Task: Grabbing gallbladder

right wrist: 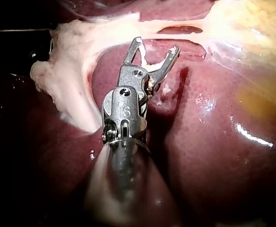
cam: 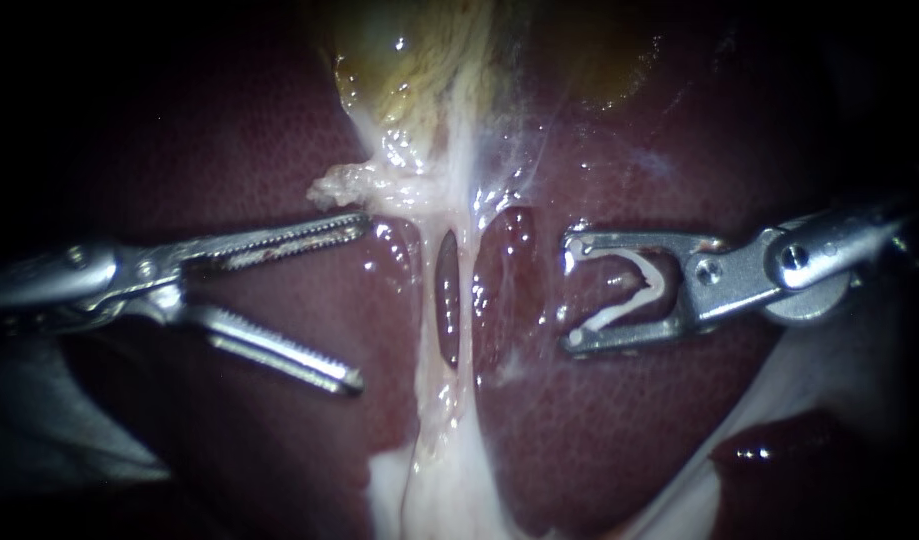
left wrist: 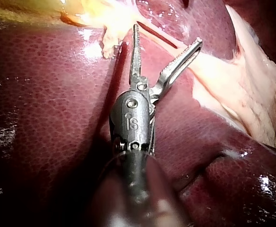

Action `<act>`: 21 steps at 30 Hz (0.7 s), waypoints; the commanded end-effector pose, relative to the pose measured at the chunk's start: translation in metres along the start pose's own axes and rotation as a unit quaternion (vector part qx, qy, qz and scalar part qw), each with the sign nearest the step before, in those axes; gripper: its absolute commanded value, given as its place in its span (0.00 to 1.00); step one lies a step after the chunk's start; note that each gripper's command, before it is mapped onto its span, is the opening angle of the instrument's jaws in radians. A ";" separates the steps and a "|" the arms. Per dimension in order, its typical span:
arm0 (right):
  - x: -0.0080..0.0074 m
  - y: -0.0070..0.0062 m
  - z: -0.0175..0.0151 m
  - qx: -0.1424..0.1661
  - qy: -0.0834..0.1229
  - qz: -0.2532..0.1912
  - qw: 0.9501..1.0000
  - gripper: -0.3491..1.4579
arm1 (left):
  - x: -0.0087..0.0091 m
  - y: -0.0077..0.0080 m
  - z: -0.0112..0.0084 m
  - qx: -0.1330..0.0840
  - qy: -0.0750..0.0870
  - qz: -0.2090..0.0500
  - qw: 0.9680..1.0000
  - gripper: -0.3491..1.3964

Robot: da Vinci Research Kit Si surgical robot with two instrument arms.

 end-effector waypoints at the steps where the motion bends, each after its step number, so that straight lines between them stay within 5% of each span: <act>1: 0.0000 0.0000 0.0000 0.000 0.000 0.000 1.000 0.47 | 0.0003 -0.0001 -0.0002 0.004 0.000 -0.004 1.000 0.80; 13: 0.0000 0.0000 0.0000 0.000 0.000 0.000 1.000 0.47 | 0.0025 -0.0048 -0.0014 0.031 0.001 -0.014 0.999 0.80; 21: 0.0000 0.0000 0.0000 0.000 0.000 0.000 1.000 0.47 | 0.0015 -0.0076 -0.0011 0.041 0.003 -0.035 0.999 0.77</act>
